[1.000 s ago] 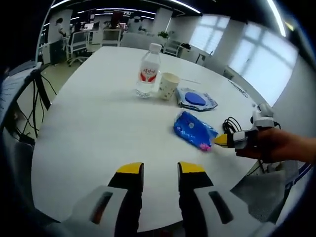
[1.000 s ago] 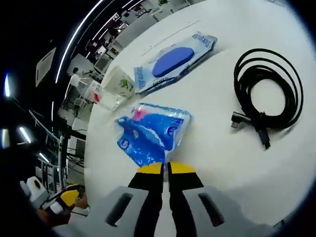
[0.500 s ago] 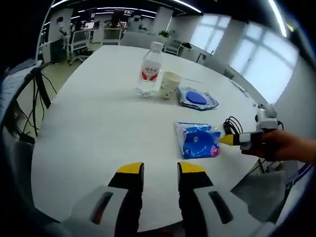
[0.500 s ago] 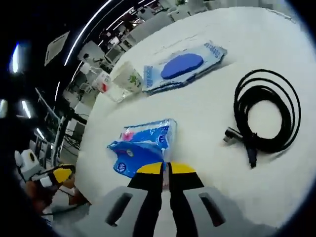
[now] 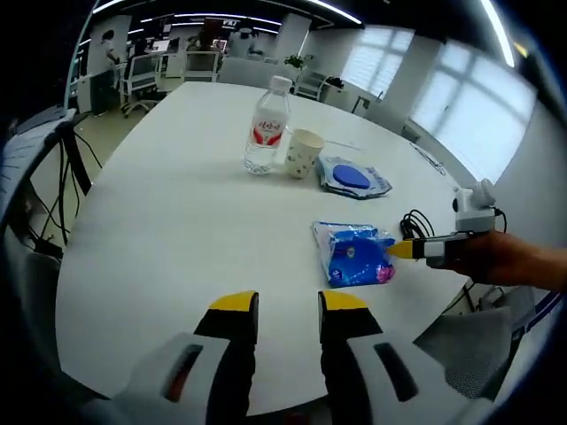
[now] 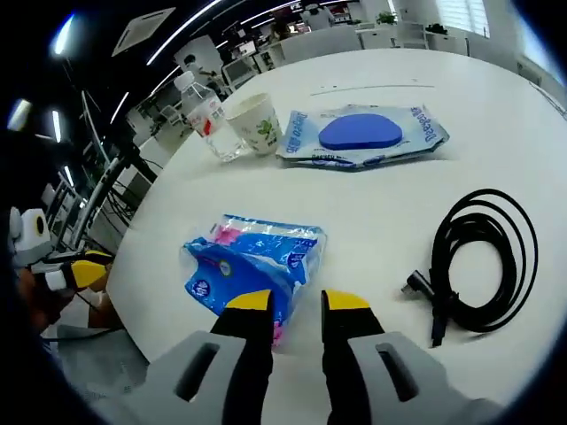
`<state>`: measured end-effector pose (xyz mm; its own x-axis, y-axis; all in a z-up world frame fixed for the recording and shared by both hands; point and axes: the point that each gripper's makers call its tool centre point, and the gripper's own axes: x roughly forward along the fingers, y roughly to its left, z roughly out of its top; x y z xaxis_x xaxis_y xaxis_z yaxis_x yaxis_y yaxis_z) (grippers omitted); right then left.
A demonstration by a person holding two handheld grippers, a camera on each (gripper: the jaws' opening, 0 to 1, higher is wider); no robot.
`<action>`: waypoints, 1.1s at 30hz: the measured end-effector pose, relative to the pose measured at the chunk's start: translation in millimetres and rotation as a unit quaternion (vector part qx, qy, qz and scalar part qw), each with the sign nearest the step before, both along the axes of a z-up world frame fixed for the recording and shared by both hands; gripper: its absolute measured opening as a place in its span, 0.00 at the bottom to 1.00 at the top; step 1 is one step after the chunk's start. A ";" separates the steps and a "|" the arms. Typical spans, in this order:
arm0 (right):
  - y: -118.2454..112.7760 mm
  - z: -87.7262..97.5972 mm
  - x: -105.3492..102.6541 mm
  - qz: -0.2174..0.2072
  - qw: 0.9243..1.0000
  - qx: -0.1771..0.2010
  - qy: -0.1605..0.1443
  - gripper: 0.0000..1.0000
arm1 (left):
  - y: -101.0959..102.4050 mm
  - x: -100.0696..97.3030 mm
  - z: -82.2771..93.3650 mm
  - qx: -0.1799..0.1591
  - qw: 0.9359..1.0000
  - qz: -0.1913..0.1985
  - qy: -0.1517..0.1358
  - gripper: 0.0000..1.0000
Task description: Arrange the tabletop items into an orderly group along one side of the table until the central work area is clear of visible clutter.
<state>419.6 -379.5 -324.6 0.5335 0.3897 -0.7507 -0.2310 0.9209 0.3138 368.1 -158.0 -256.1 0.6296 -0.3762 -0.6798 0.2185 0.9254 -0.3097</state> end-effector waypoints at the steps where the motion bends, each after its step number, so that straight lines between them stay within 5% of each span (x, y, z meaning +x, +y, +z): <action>1: -1.1 -1.1 -0.2 0.000 1.000 -0.004 0.002 0.00 | 0.5 -0.1 0.2 0.000 1.000 0.001 0.000 0.25; 15: -12.3 20.0 3.6 -0.022 0.999 0.038 -0.015 0.00 | 2.1 -3.1 1.4 -0.004 1.000 0.009 0.003 0.25; 24: -56.8 43.1 12.7 -0.046 0.997 0.020 -0.055 0.00 | -7.1 0.6 4.3 0.007 1.000 -0.016 0.001 0.28; 33: -128.9 59.8 19.6 -0.110 0.991 0.019 -0.075 0.00 | -23.5 6.4 6.8 0.014 0.999 -0.037 0.000 0.31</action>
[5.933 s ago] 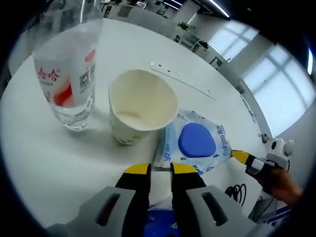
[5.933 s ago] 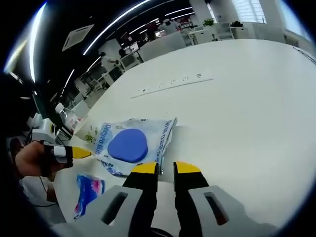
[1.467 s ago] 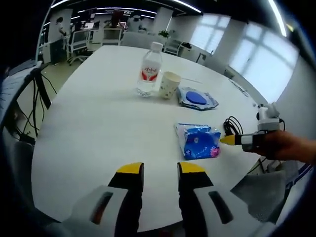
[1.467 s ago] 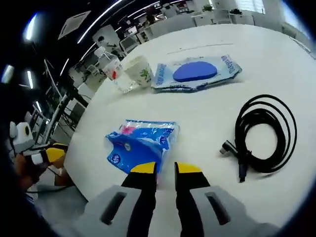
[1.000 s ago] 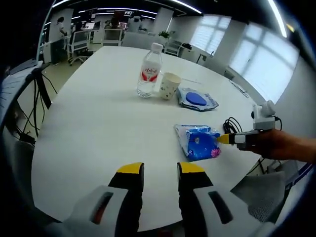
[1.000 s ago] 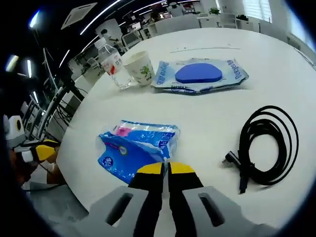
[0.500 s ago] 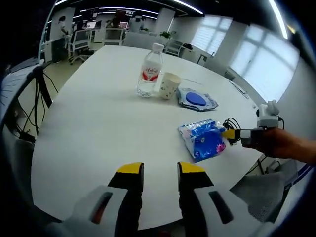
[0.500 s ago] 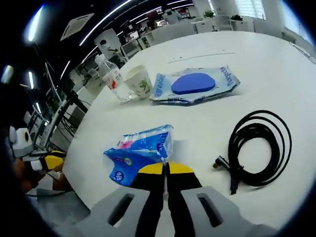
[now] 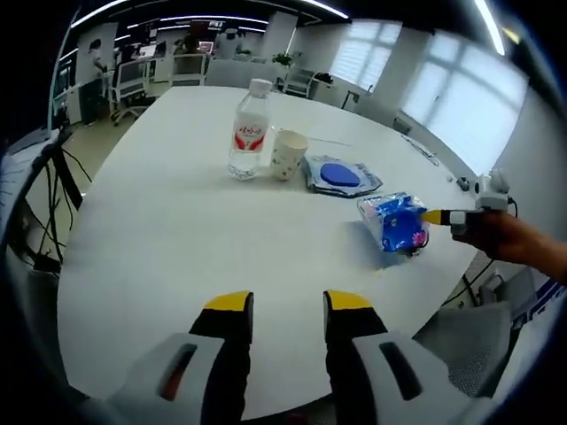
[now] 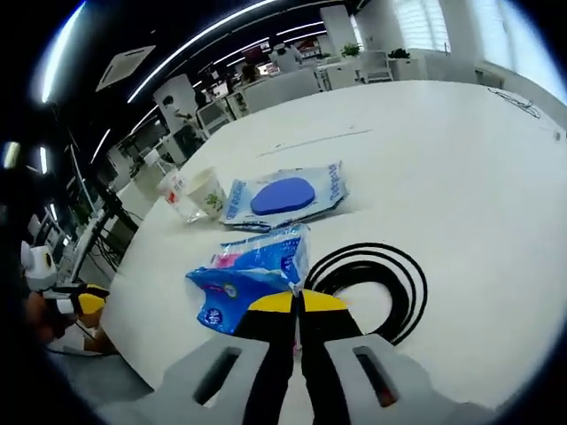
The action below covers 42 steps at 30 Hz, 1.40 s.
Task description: Arrange the tabletop items into an orderly group along one side of the table until the central work area is clear of visible clutter.
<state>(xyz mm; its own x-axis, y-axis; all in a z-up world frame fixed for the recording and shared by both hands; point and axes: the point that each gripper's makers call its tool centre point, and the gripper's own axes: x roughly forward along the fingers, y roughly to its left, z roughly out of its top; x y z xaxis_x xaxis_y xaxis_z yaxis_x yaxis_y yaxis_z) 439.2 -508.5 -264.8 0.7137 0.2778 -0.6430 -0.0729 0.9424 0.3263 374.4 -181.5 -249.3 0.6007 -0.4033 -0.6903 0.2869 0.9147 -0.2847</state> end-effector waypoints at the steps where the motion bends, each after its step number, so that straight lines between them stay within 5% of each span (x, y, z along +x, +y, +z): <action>1: -10.1 1.9 1.5 -0.009 1.000 -0.001 -0.002 0.00 | -1.5 0.2 -0.3 0.001 1.000 -0.002 0.000 0.32; 9: -65.2 11.0 16.9 -0.050 0.999 -0.001 -0.014 0.00 | -16.9 2.4 -3.7 0.000 1.000 -0.011 0.007 0.34; 16: -90.6 14.8 32.2 -0.064 0.998 0.001 -0.019 0.00 | -27.6 4.5 -3.4 0.002 1.000 -0.013 0.009 0.36; 42: -126.5 12.6 127.4 -0.050 0.998 -0.015 -0.018 0.00 | -24.7 0.7 -5.3 0.004 0.999 0.038 0.012 0.36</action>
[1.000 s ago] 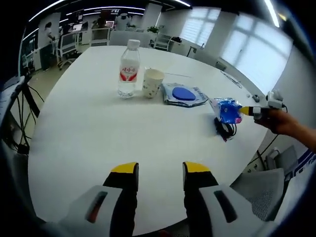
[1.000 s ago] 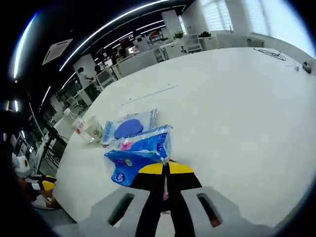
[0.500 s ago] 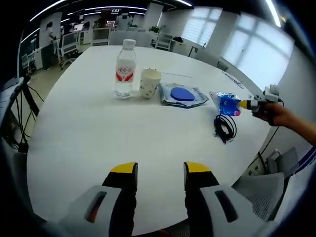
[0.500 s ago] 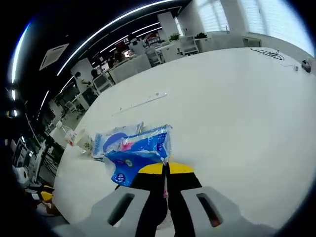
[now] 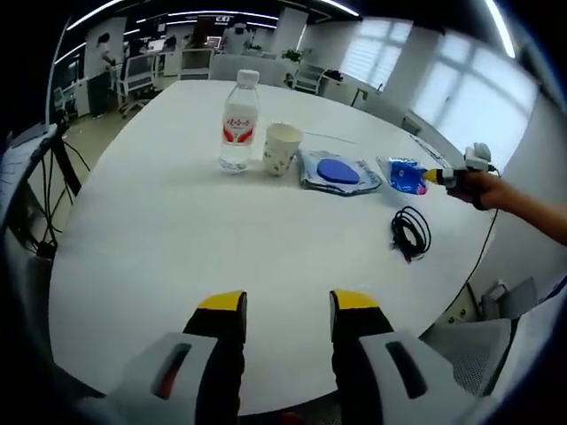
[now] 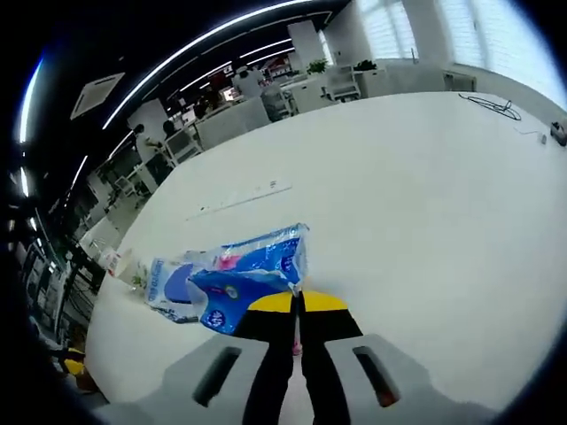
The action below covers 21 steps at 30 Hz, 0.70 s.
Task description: Arrange the tabletop items into an orderly group along one side of the table until the central work area is clear of visible clutter.
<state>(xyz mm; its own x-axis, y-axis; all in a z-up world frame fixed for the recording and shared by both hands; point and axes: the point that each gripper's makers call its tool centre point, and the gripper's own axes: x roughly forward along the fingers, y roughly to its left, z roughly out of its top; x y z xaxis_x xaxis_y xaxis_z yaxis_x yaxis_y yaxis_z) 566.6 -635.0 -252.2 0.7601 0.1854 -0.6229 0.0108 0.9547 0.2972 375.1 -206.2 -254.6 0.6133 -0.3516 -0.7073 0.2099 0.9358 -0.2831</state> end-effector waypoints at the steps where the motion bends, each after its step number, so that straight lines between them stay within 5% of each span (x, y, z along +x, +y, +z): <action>1: -1.9 -0.8 3.4 0.005 1.000 -0.007 0.002 0.00 | 1.0 -0.5 0.0 0.000 1.000 0.003 0.000 0.36; 21: -9.5 -31.4 18.3 0.055 0.996 -0.036 0.053 0.00 | 15.9 -5.1 4.1 0.012 0.999 0.037 0.006 0.36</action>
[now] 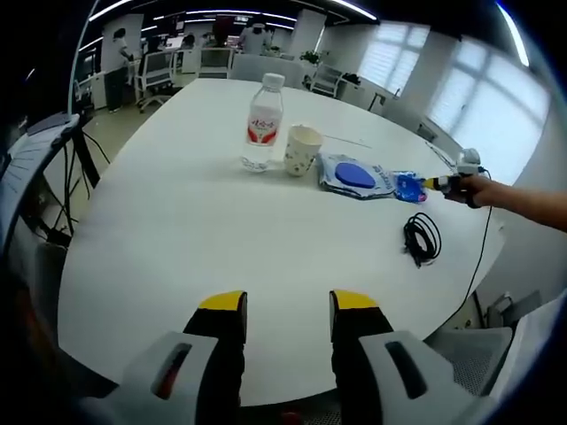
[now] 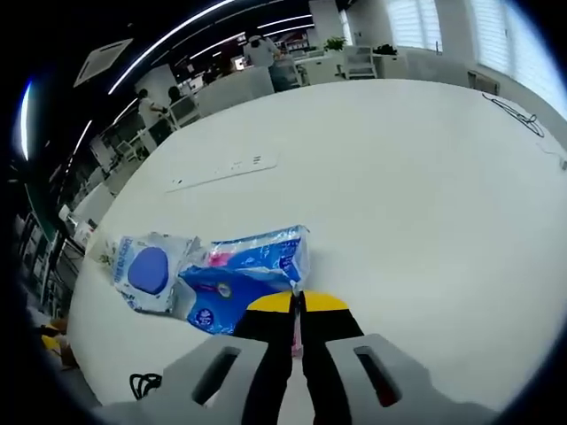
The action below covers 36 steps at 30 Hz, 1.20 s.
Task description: Arrange the tabletop items into an orderly group along one side of the table until the central work area is clear of visible clutter.
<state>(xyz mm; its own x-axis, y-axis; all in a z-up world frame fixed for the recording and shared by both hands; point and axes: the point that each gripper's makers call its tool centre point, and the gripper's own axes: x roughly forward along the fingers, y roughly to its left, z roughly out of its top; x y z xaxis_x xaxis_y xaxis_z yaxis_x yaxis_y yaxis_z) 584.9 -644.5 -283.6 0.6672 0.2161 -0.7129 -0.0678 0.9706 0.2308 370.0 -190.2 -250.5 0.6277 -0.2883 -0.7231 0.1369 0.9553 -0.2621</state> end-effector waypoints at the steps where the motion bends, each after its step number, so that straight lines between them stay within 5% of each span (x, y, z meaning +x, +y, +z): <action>1: 0.1 -0.3 0.0 0.001 1.000 -0.001 0.001 0.00 | -0.2 0.4 0.5 0.000 1.000 0.001 0.000 0.36; 26: -19.2 -1.8 9.9 -0.021 0.999 -0.027 0.008 0.05 | -3.0 6.9 7.1 0.003 1.000 -0.007 -0.007 0.36; 36: -19.3 14.7 3.9 0.008 0.999 -0.048 -0.015 0.11 | -5.9 8.0 9.4 -0.003 1.000 -0.012 -0.009 0.36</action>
